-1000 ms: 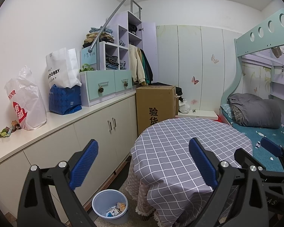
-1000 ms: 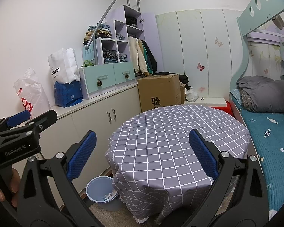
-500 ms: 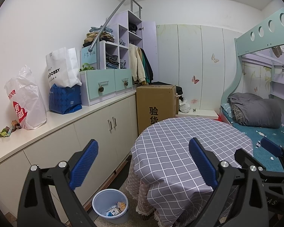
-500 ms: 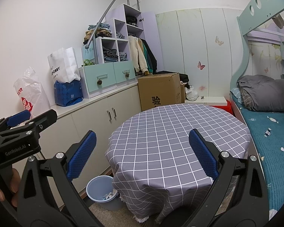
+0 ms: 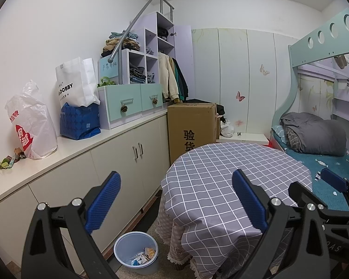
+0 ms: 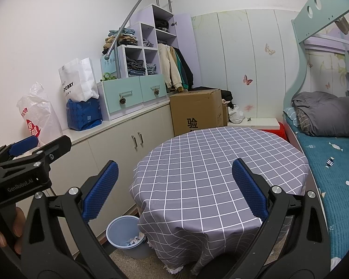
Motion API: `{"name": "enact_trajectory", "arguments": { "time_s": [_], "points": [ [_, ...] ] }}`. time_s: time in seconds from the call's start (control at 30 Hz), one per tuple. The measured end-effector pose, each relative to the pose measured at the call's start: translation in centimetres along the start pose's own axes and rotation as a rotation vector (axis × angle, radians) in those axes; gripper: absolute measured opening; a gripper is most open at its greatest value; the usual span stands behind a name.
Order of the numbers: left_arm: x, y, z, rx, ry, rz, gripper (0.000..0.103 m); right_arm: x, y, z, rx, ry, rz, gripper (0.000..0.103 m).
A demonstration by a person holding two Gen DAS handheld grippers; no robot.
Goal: Collect trash
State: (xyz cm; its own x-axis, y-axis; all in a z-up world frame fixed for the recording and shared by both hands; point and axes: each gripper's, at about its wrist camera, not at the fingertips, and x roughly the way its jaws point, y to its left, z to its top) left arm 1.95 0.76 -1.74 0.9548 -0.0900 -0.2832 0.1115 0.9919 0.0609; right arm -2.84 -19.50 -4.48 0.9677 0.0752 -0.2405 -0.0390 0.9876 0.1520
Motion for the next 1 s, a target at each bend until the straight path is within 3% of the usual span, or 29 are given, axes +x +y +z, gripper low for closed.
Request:
{"name": "enact_trajectory", "arguments": {
  "time_s": [0.63, 1.0],
  "points": [
    [2.9, -0.3, -0.5, 0.029, 0.026, -0.013, 0.095, 0.7, -0.2, -1.4, 0.012, 0.009, 0.0, 0.096],
    [7.2, -2.4, -0.5, 0.036, 0.037, -0.015, 0.095, 4.4, -3.5, -1.7, 0.066, 0.051, -0.033, 0.096]
  ]
}}
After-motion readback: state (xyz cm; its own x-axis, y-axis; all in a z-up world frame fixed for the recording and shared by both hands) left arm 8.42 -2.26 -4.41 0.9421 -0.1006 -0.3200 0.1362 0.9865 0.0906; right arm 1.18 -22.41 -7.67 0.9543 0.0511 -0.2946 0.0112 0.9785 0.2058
